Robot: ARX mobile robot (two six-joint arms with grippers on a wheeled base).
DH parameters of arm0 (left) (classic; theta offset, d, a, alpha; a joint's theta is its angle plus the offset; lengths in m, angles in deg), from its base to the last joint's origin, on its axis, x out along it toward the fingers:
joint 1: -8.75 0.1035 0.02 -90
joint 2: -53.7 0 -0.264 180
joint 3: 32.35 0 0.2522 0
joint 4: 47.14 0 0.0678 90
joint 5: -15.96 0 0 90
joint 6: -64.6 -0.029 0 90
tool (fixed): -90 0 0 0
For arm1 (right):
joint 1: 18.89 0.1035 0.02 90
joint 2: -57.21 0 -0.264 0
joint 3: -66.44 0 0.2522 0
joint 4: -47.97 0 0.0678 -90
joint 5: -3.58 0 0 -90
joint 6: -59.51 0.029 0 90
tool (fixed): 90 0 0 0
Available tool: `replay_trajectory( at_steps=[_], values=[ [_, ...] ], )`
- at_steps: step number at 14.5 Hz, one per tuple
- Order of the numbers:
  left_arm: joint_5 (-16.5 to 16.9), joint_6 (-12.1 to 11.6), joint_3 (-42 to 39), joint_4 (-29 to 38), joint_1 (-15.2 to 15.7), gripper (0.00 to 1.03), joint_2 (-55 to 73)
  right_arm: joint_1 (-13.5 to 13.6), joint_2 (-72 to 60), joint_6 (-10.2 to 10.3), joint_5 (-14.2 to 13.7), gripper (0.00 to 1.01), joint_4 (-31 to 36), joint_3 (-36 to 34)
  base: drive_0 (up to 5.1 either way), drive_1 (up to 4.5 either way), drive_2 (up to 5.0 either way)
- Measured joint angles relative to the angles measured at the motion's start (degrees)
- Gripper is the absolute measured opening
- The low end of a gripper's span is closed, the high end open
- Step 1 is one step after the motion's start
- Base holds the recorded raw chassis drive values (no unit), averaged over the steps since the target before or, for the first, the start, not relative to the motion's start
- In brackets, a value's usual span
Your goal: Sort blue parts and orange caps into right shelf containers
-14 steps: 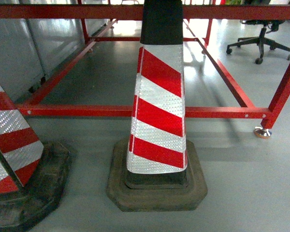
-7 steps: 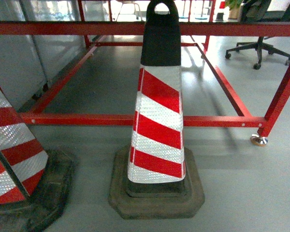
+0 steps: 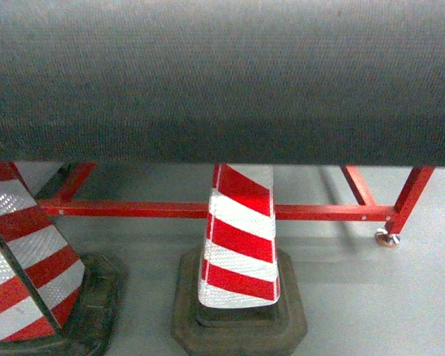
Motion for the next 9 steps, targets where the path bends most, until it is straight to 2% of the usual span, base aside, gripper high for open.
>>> replay_trajectory(
  at_steps=[9],
  values=[
    [0.04, -0.26, 0.00, 0.00, 0.00, 0.98, 0.00, 0.00, 0.00, 0.24, -0.02, 0.98, 0.07, 0.00, 0.0, 0.00, 0.0]
  ],
)
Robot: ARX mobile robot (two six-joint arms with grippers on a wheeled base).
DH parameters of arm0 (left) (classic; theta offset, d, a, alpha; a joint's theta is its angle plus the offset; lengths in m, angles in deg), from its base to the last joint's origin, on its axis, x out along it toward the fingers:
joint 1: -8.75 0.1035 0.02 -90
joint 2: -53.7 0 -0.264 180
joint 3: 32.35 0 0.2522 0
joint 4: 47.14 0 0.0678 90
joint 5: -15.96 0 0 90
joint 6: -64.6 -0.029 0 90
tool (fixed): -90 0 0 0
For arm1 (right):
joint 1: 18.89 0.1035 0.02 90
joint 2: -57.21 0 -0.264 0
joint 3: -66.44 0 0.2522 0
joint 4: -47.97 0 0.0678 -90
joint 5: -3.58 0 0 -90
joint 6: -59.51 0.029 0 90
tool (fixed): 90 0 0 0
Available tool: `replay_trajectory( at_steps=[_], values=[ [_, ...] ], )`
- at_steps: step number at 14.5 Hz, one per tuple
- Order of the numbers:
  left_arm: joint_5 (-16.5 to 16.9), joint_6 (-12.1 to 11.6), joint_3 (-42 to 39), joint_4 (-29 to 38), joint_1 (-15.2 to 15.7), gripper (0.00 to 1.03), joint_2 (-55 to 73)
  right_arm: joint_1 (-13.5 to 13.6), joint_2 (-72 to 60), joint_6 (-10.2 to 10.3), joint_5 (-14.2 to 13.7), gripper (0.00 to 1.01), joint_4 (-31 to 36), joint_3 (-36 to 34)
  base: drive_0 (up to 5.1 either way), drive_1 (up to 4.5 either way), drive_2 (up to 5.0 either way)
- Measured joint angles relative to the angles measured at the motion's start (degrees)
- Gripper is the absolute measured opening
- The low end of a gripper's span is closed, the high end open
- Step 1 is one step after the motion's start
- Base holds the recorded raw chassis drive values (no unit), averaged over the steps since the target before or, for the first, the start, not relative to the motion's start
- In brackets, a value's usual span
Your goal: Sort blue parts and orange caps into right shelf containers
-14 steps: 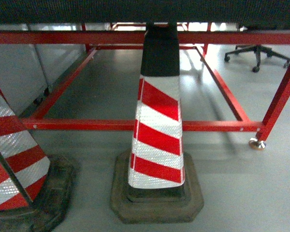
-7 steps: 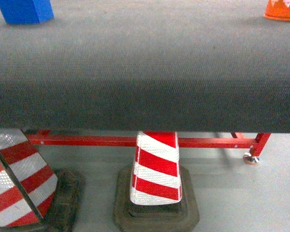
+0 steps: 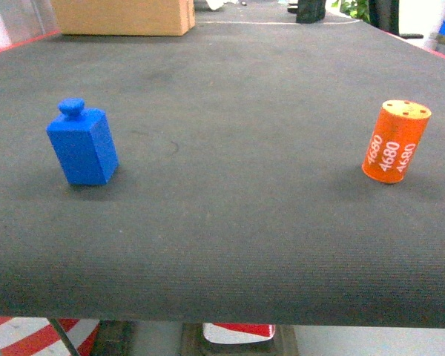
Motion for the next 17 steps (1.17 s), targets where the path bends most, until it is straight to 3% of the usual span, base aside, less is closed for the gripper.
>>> replay_trajectory(
  at_steps=[17],
  values=[
    [0.00, 0.00, 0.00, 0.02, 0.00, 0.98, 0.00, 0.00, -0.02, 0.02, 0.00, 0.98, -0.02, 0.00, 0.0, 0.00, 0.0]
  ],
)
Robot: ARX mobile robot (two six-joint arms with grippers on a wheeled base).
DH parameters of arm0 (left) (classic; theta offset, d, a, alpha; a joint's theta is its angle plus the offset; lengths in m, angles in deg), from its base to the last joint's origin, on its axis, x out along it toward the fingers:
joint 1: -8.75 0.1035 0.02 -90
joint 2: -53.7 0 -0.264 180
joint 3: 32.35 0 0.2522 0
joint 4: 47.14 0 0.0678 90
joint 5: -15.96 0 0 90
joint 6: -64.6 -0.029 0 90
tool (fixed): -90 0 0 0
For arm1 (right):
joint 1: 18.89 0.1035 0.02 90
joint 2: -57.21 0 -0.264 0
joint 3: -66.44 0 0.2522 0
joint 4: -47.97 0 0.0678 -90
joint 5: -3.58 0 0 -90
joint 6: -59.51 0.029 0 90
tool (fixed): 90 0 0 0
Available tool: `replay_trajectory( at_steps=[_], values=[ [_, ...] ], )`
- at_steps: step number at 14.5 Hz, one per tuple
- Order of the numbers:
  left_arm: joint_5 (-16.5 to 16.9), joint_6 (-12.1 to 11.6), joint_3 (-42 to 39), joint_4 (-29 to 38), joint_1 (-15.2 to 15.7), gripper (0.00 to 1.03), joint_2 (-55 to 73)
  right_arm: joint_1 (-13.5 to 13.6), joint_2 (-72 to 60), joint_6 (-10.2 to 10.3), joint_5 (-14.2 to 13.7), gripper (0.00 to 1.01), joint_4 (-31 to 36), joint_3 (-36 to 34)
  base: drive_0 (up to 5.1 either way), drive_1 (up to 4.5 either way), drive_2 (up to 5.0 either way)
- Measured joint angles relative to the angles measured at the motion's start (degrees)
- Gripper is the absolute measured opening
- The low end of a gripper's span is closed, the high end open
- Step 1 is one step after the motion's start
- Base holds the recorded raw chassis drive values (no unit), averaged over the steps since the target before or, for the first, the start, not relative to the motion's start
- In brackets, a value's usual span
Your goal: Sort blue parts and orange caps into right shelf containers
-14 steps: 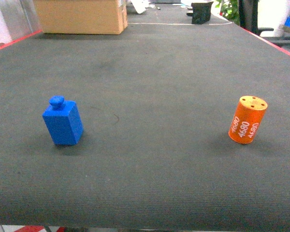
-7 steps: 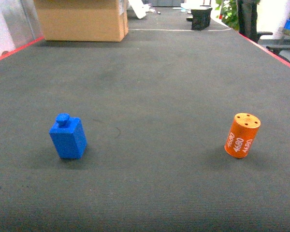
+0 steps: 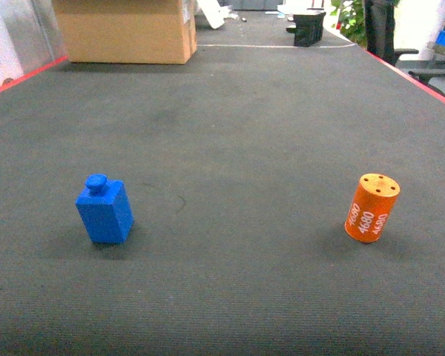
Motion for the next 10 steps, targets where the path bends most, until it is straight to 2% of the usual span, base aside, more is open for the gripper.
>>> replay_trajectory(
  at_steps=[10],
  values=[
    [0.02, 0.00, 0.00, 0.00, 0.00, 0.98, 0.02, 0.00, 0.02, 0.00, 0.00, 0.98, 0.00, 0.00, 0.0, 0.00, 0.0]
  ],
)
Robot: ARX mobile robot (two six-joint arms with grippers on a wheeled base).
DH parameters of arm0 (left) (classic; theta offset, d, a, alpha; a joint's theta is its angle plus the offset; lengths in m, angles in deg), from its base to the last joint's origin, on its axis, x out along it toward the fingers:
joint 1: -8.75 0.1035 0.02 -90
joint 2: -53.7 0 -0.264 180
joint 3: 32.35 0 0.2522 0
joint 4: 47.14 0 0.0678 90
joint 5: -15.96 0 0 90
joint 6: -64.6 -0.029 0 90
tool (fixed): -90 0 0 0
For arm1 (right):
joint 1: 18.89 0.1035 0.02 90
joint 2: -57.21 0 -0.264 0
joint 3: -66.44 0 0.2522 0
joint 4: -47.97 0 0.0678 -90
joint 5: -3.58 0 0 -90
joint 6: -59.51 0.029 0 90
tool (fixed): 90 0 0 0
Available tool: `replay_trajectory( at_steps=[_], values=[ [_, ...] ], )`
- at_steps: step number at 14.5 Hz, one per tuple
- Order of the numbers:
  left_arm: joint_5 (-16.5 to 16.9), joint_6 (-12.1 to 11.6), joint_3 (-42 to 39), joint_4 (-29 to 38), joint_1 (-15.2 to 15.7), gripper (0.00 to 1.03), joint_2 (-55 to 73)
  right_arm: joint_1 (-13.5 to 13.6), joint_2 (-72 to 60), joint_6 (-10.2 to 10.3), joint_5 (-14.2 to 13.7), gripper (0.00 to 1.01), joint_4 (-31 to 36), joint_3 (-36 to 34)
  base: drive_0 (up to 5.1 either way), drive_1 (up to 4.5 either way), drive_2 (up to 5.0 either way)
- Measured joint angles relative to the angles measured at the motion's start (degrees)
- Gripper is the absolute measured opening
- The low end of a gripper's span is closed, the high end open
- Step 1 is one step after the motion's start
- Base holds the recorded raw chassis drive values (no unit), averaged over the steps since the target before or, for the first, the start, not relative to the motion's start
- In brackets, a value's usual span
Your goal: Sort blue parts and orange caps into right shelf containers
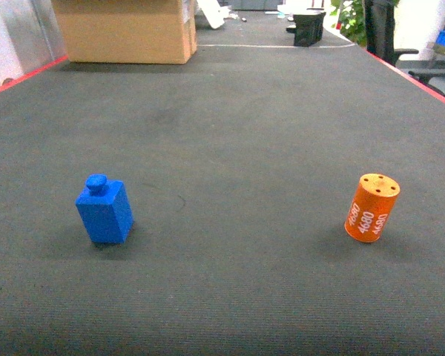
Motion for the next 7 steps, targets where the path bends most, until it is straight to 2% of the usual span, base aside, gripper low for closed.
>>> replay_trajectory(
  at_steps=[7],
  values=[
    [0.00, 0.00, 0.00, 0.00, 0.00, 0.98, 0.00, 0.00, 0.00, 0.00, 0.00, 0.98, 0.00, 0.00, 0.0, 0.00, 0.0]
  ],
)
